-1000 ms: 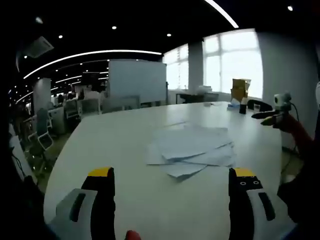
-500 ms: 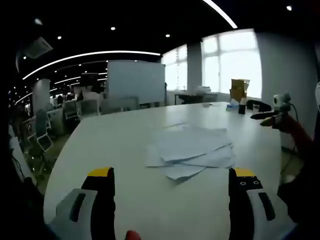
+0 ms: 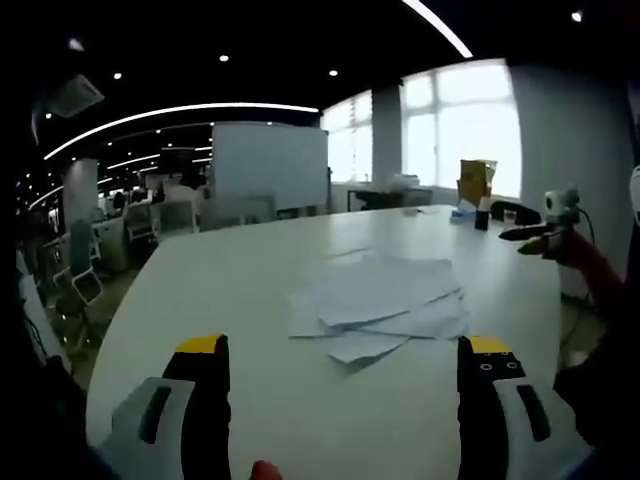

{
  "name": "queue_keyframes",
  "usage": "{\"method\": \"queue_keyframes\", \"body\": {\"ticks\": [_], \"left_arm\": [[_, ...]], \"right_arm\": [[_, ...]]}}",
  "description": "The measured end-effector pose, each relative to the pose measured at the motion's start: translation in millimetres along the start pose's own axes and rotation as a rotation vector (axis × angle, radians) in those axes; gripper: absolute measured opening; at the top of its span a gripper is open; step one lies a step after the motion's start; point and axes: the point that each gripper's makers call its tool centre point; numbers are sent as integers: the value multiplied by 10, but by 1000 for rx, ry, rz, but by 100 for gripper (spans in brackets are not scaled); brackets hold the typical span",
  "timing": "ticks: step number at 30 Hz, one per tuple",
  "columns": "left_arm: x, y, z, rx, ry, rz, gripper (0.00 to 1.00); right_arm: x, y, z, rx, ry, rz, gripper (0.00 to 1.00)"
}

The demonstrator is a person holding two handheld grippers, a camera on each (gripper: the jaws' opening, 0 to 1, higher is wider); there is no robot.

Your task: Organize the stack of printing papers by aligning and flattening the scattered papers on the table

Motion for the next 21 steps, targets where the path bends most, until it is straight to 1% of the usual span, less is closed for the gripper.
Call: {"method": "queue_keyframes", "body": {"ticks": [11,21], "left_arm": [[38,-10,18,-6,-2,5,97],[103,21,-13,-6,10,20,97]], "right_arm": [[16,8,11,4,2,4,90],[53,1,2,2,5,2,90]]}}
Point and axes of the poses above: the point that each gripper's makers call its tool centre point, and the gripper's own axes: x roughly forward along the fingers, y roughly to its right, z roughly out of its underside
